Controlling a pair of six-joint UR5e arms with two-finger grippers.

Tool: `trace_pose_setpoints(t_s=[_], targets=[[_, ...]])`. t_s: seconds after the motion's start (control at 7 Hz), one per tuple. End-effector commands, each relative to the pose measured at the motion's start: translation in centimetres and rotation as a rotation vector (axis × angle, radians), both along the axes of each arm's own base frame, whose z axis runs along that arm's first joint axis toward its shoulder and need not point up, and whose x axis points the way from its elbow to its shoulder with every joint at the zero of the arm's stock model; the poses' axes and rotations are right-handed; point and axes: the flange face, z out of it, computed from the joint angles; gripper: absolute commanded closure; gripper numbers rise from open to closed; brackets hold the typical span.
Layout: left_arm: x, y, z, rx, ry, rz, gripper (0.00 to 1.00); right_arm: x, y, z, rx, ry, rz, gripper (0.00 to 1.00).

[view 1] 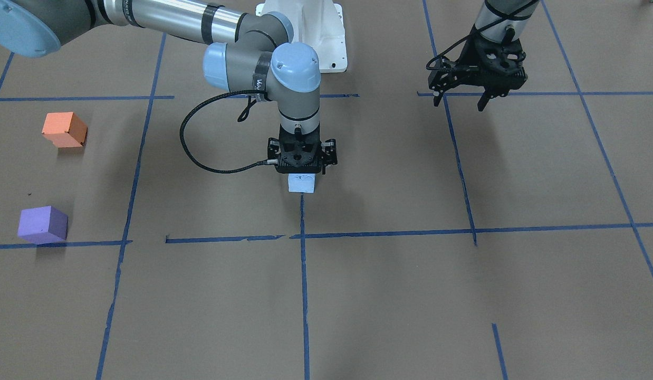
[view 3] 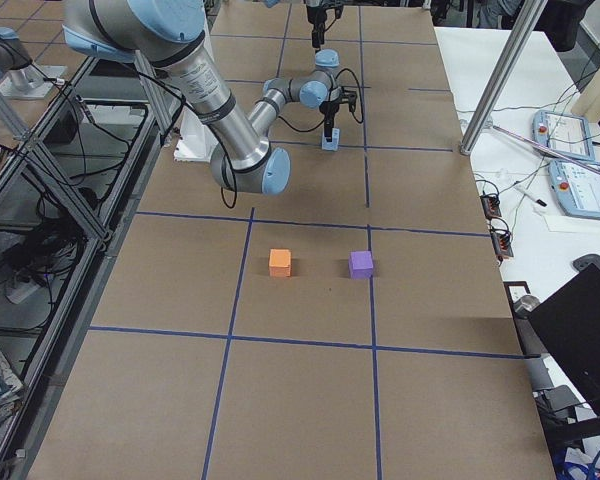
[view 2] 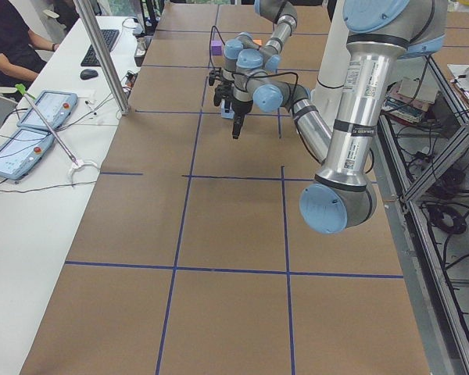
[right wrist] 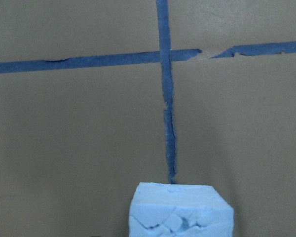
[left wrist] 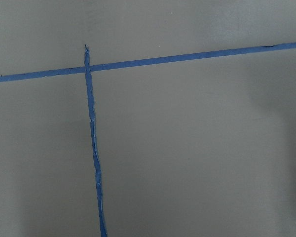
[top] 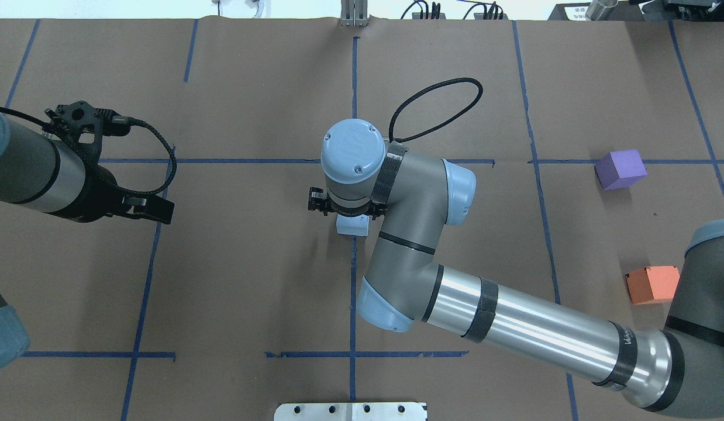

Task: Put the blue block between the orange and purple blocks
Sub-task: 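Lower the right gripper onto the light blue cube and grasp it, then carry the light blue cube with the right gripper toward the purple cube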

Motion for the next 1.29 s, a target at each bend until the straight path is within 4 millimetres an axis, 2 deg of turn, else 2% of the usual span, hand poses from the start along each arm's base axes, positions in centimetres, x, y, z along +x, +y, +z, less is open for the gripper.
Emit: trace_pose_setpoints(t_s=[0.0,0.14,0.29,0.43,0.57,0.71,0.86,1.0,1.14], targets=[[-0.1,0.0,0.0,0.0,0.0,-0.001,0.0,-0.8,-0.4,1.1,0.019,0.032,-0.02,0.02],[-0.2,0.1,-0.2,0.003,0.003,-0.001,0.0,-0.9,-0.6,1.5,0.026,0.044,-0.021,0.15],[-0.3,0.2,-0.2,0.004,0.004,-0.001,0.0,-1.0,-0.6,1.6,0.023,0.046,-0.019,0.63],[-0.5,0.3,-0.2,0.005,0.006,-0.001,0.0,-1.0,-0.6,1.8,0.026,0.044,-0.021,0.92],[-0.7,0.5,-0.5,0.01,0.011,-0.003,0.0,0.8,-1.2,1.0,0.034,0.018,-0.01,0.96],[-0.8,0.5,-0.5,0.01,0.011,-0.003,0.0,5.3,-1.6,3.3,0.025,0.0,0.013,0.96],[-0.9,0.7,-0.7,0.011,0.014,-0.004,0.0,11.2,-1.8,5.8,0.029,-0.022,0.049,0.97],[-1.2,0.9,-0.9,0.013,0.016,-0.004,0.0,16.9,-2.7,9.3,-0.029,-0.046,0.037,0.97],[-1.2,0.8,-0.9,0.013,0.014,-0.005,0.0,22.6,-4.9,12.3,-0.065,-0.066,-0.01,0.97]])
